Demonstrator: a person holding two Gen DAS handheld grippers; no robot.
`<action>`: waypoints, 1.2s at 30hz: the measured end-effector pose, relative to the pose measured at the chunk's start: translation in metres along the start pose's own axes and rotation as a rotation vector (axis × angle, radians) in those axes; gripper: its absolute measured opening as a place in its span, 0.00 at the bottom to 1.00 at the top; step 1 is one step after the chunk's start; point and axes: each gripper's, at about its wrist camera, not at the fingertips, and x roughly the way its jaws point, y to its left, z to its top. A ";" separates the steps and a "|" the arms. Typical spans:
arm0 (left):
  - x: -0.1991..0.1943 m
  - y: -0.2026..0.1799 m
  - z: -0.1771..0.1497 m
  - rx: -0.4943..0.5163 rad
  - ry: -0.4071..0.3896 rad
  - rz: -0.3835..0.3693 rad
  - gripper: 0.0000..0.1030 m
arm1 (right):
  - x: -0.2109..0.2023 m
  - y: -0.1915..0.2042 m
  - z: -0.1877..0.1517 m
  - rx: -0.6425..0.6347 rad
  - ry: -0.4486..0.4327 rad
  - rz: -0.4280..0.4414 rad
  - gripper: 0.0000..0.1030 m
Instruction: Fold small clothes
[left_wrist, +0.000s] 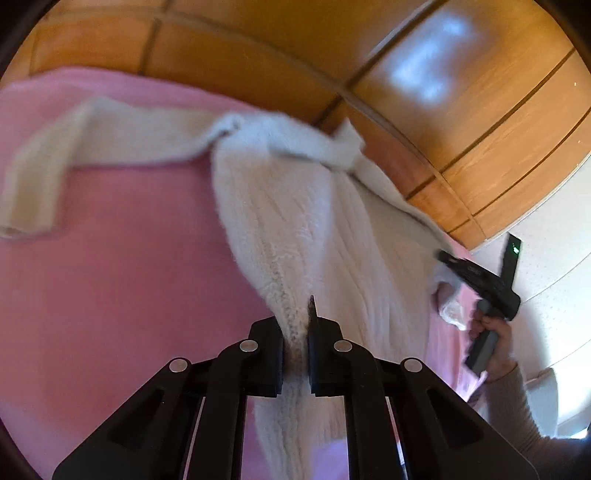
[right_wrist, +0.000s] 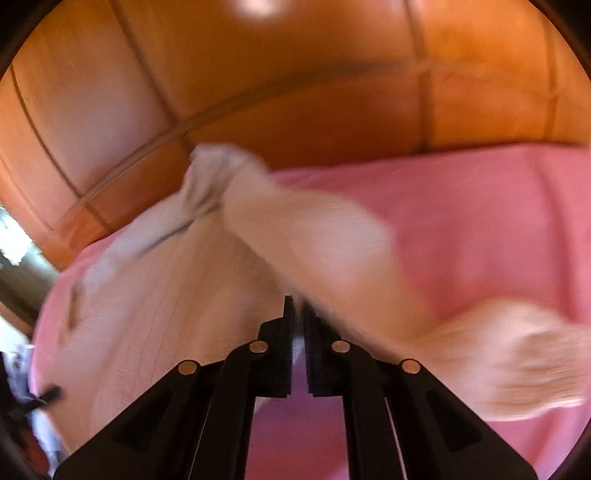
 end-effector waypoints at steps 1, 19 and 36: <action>-0.008 0.007 -0.001 0.006 -0.002 0.038 0.08 | -0.005 -0.009 0.001 0.008 -0.001 -0.017 0.04; 0.040 0.038 -0.019 0.026 0.046 0.358 0.08 | 0.013 0.005 -0.095 0.227 0.149 0.369 0.60; 0.005 0.018 -0.024 0.075 0.010 0.297 0.08 | -0.023 0.092 -0.114 -0.013 0.231 0.600 0.12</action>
